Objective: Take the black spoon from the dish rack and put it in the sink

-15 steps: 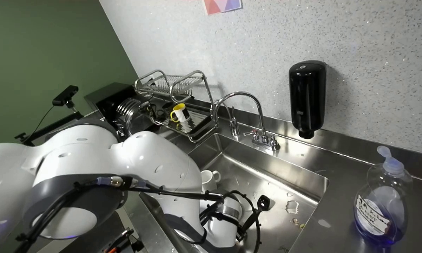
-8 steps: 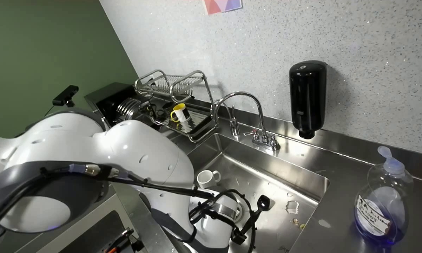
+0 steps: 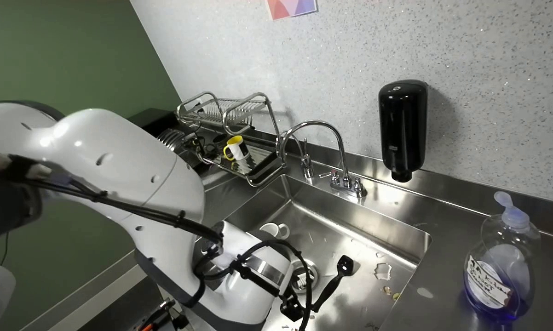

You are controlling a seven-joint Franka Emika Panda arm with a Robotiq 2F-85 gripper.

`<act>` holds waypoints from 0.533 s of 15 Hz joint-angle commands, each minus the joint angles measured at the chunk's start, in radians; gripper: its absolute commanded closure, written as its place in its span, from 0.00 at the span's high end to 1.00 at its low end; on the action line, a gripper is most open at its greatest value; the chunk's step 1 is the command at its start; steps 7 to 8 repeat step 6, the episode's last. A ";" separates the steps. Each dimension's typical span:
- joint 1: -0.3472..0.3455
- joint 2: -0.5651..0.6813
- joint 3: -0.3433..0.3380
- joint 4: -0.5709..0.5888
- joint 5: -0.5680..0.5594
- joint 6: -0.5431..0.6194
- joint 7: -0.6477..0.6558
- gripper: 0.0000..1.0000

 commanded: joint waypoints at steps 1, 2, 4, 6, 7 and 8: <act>0.053 -0.164 -0.096 -0.178 0.252 -0.011 -0.194 1.00; 0.118 -0.175 -0.159 -0.185 0.264 0.009 -0.181 1.00; 0.151 -0.204 -0.194 -0.231 0.361 -0.009 -0.271 1.00; 0.188 -0.225 -0.221 -0.265 0.450 -0.022 -0.349 1.00; 0.188 -0.225 -0.221 -0.265 0.450 -0.022 -0.349 1.00; 0.188 -0.225 -0.221 -0.265 0.450 -0.022 -0.349 1.00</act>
